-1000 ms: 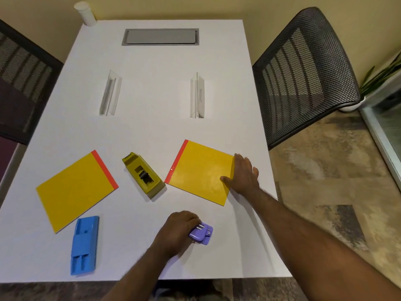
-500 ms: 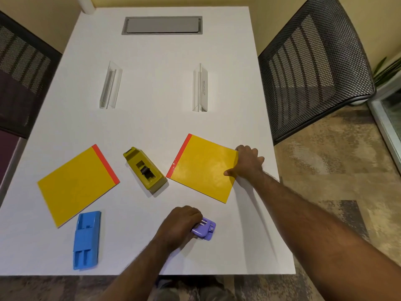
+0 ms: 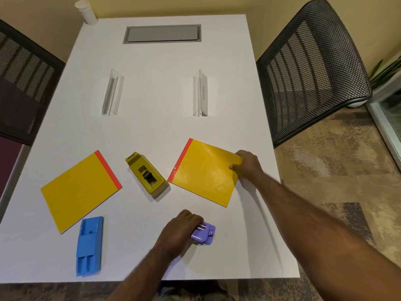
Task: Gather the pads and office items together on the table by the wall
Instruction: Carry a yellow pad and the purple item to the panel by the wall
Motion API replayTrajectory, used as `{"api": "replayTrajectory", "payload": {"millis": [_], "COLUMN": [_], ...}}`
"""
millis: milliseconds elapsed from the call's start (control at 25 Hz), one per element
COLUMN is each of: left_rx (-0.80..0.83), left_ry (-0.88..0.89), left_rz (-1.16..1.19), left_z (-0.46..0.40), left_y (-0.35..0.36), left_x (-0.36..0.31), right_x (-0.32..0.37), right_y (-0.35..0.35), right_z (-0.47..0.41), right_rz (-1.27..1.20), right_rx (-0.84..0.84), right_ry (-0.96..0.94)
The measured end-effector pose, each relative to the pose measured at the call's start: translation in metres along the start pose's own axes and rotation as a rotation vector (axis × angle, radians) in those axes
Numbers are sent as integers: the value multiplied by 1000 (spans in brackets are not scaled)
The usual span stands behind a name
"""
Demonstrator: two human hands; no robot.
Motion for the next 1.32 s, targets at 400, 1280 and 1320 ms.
{"api": "replayTrajectory", "payload": {"millis": [400,1280,1320], "left_rx": [-155,-271,-255], "left_ry": [-177,-215,-193], "left_rz": [162,879,899], "left_z": [34,62,62], "left_y": [-22,-120,-125], "left_x": [11,-36,-38], "right_x": [-10,-2,-1], "right_y": [-10,-23,-22], "right_z": [44,260,271], "right_rz": [-569,-1451,-1462], "right_rx": [-63,-364,-391], "right_ry": [24,-6,-9]}}
Point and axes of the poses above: each hand's wrist, its own z-axis away from the middle knuckle, its own y-axis out of the palm, x = y × z, the point moved 2 cm from there along -z, towards the middle knuckle, and after that the axes turned 3 degrees about -z, right-handed, at the moved point
